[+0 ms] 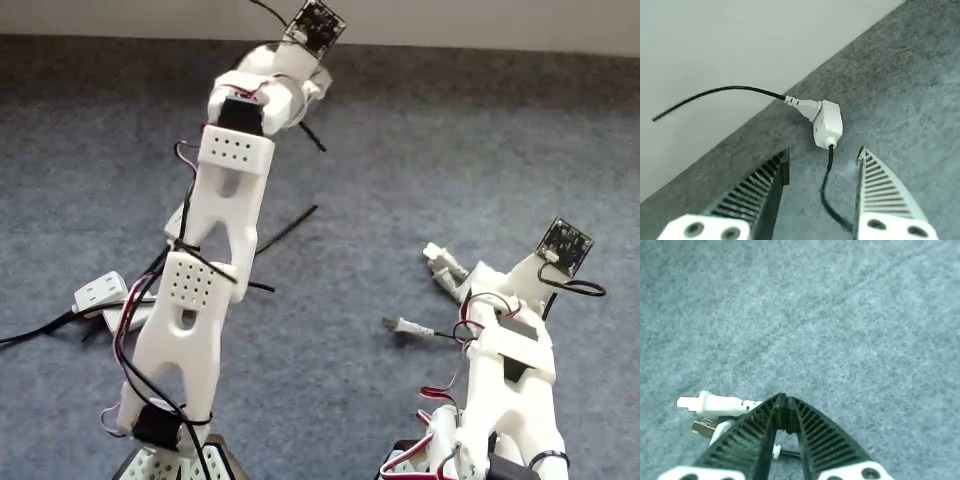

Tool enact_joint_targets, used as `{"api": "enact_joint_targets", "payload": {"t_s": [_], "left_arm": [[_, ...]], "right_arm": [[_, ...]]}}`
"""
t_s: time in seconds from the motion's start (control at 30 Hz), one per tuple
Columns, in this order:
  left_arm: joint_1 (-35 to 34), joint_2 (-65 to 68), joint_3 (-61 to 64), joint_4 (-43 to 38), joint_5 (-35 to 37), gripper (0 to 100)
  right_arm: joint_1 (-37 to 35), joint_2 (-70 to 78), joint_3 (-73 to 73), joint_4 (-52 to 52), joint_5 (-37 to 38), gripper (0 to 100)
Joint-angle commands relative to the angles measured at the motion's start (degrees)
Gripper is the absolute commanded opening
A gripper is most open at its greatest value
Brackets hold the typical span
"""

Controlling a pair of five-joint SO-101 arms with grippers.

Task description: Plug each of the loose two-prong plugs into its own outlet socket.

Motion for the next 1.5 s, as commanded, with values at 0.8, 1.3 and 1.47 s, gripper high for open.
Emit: {"api": "enact_joint_targets", "payload": {"t_s": [0.8, 1.3, 1.47], "left_arm": [[-34.1, -16.0, 7.7, 34.2, -38.7, 21], [-35.8, -22.1, 27.5, 34.3, -36.5, 21], [-30.3, -33.2, 46.1, 33.9, -35.8, 21]], "right_arm": [[-1.5, -1.0, 0.0, -1.3, -0.1, 0.7], [-2.1, -1.0, 0.0, -1.3, -0.1, 0.7], [-2.1, -1.0, 0.0, -1.3, -0.1, 0.7]]}}
